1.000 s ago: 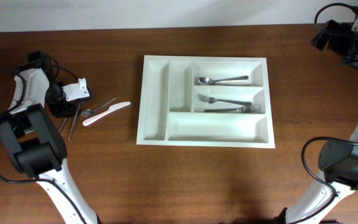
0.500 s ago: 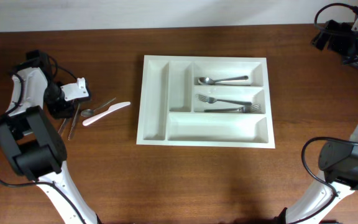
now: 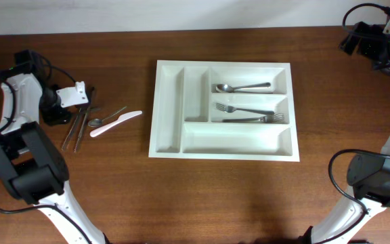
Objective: Pack container
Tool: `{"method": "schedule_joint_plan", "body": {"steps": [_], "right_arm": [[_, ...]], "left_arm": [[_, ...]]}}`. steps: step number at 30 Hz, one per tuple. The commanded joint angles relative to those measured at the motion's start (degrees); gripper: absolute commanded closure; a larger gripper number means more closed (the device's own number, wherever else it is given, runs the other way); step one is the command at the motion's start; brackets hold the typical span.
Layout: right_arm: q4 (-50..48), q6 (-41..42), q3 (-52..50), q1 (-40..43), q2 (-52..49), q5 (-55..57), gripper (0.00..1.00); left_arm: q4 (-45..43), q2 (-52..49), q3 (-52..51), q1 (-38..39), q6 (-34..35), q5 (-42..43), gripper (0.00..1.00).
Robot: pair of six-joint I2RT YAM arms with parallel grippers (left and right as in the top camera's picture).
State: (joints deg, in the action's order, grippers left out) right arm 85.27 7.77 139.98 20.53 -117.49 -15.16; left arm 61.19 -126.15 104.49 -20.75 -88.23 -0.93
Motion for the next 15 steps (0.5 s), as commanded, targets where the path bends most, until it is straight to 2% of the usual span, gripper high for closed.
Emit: {"method": "schedule_joint_plan", "body": {"steps": [1,15], "right_arm": [[-0.1,0.2,-0.1,-1.0,-0.4,-0.7,0.01],[-0.2,0.2,-0.1,-2.9,-0.4,-0.7,0.01]], "left_arm": [[-0.7,-1.3,0.6,-0.8,-2.8,0.1,0.48],[-3.0,-5.6,0.6,-0.6,-2.8,2.7,0.51]]}}
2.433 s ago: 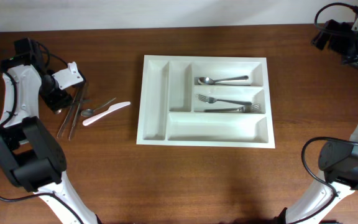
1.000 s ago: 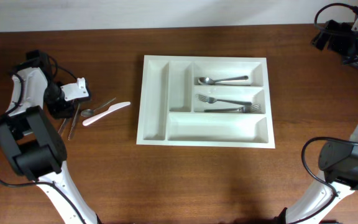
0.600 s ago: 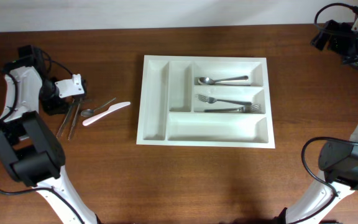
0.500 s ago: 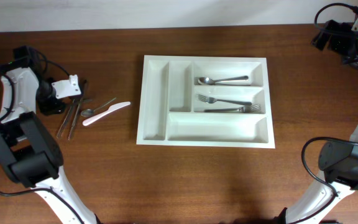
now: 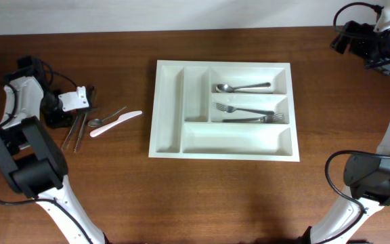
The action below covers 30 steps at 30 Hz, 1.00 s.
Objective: Pack container
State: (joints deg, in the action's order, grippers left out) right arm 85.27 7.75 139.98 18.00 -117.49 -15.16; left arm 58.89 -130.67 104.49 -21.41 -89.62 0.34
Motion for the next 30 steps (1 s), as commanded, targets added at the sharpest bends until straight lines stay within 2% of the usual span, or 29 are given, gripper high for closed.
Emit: {"method": "schedule_joint_plan", "body": {"steps": [1,5,13,15,17,18,19,26,30], "right_arm": [[-0.2,0.3,0.0,-0.4,-0.4,-0.7,0.01],[-0.2,0.3,0.0,-0.4,-0.4,-0.7,0.01],[-0.1,0.3,-0.1,-0.4,-0.4,-0.7,0.01],[-0.1,0.3,0.0,-0.4,-0.4,-0.7,0.01],[-0.1,0.3,0.0,-0.4,-0.4,-0.7,0.01],[0.0,0.3,0.0,-0.4,-0.4,-0.7,0.01],[0.1,0.3,-0.1,-0.4,-0.4,-0.7,0.01],[0.3,0.3,0.0,-0.4,-0.4,-0.7,0.01],[0.3,0.3,0.0,-0.4,-0.4,-0.8,0.01]], "left_arm": [[-1.1,-1.3,0.6,0.0,-1.4,1.5,0.51],[-1.4,-2.4,0.6,0.0,-1.4,3.0,0.52],[-1.2,-3.7,0.6,0.0,-1.3,3.2,0.60],[-1.2,-3.7,0.6,0.0,-1.3,3.1,0.68],[-1.2,-3.7,0.6,0.0,-1.3,2.9,0.81],[-1.2,-3.6,0.6,0.0,-1.2,2.5,0.92],[-1.2,-3.4,0.6,0.1,-1.0,1.9,0.98],[-1.3,0.8,0.6,0.4,2.2,-0.3,0.98],[-1.2,5.4,1.3,0.8,8.5,-0.3,0.98]]}}
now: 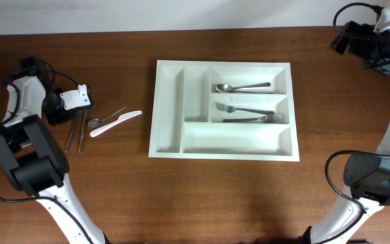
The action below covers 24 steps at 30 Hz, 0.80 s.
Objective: Pack container
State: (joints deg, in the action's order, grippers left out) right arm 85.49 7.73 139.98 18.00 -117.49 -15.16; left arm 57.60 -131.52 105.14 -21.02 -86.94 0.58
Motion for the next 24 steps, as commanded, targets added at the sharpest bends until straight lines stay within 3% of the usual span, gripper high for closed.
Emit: {"method": "schedule_joint_plan", "body": {"steps": [1,4,10,13,20,24], "right_arm": [[0.0,0.3,0.0,-0.4,-0.4,-0.8,0.01],[0.2,0.3,0.0,-0.4,-0.4,-0.8,0.01],[0.3,0.3,0.0,-0.4,-0.4,-0.8,0.01],[0.3,0.3,0.0,-0.4,-0.4,-0.8,0.01],[0.2,0.3,0.0,-0.4,-0.4,-0.8,0.01],[0.3,0.3,0.0,-0.4,-0.4,-0.7,0.01]], "left_arm": [[0.1,7.8,1.0,0.5,8.6,-0.5,0.98],[0.1,13.9,2.1,1.3,18.2,1.1,0.98],[3.2,24.5,2.1,6.3,29.6,9.9,0.98],[5.4,28.1,2.1,14.1,42.9,15.4,0.98],[3.4,24.9,1.6,31.2,57.0,16.8,0.98],[2.7,19.4,1.6,37.6,73.9,10.8,0.98]]}}
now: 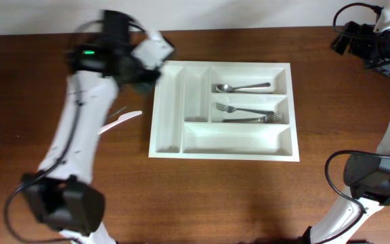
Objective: Pack container
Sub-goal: 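Carry the small spoon with left gripper into the tray's left compartment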
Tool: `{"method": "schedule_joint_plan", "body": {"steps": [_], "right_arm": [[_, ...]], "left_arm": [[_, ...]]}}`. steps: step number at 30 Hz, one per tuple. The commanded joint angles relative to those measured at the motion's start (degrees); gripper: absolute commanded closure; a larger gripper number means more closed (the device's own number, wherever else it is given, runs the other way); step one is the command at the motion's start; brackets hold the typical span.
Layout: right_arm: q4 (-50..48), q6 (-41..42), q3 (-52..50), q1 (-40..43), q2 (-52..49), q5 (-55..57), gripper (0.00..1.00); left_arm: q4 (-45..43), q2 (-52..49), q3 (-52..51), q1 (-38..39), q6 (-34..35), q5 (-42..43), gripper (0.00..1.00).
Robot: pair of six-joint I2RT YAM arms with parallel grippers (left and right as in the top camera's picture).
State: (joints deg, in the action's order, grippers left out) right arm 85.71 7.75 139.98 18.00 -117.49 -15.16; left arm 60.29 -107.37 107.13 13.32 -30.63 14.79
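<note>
The white cutlery tray (170, 146) lies mid-table. Its top right compartment holds a spoon (242, 87), and the one below holds two forks (246, 110). A white plastic knife (120, 120) lies on the table left of the tray, with a thin utensil tip (118, 109) above it. My left gripper (147, 71) is motion-blurred over the tray's upper left corner; its jaws and anything in them cannot be made out. The left arm hides the rest of the loose cutlery. My right gripper (355, 39) hangs at the far right corner, away from everything.
The tray's long left slots (196, 95) and its wide bottom compartment (239, 139) show nothing inside. The left arm's base (63, 203) stands at the front left and the right arm's base (374, 179) at the front right.
My left arm has moved from the loose cutlery at the far left to the tray's upper left corner. The white knife lies where it was. The right arm has not moved.
My left gripper stayed low at the pile of loose metal cutlery at the far left through all three earlier moments, shifting slightly among the pieces. Now it is over the tray's upper left corner. The tray's contents are unchanged throughout.
</note>
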Motion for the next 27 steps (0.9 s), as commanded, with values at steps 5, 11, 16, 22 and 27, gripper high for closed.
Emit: {"method": "schedule_joint_plan", "body": {"steps": [5,11,16,22,27], "right_arm": [[0.0,0.3,0.0,-0.4,-0.4,-0.7,0.01],[0.0,0.3,-0.1,-0.4,-0.4,-0.7,0.01],[0.0,0.3,0.0,-0.4,-0.4,-0.7,0.01],[0.0,0.3,0.0,-0.4,-0.4,-0.7,0.01],[0.1,0.3,-0.1,-0.4,-0.4,-0.7,0.01]], "left_arm": [[0.1,-11.6,-0.4,5.3,28.4,-6.1,0.98],[-2.4,-15.1,-0.4,5.4,30.0,-6.2,0.98],[-4.2,-15.1,0.2,5.4,29.9,-6.2,0.98],[-3.2,-15.1,0.2,5.2,30.2,-4.1,0.98],[-3.0,-15.8,-0.2,4.5,39.5,-7.2,0.98]]}}
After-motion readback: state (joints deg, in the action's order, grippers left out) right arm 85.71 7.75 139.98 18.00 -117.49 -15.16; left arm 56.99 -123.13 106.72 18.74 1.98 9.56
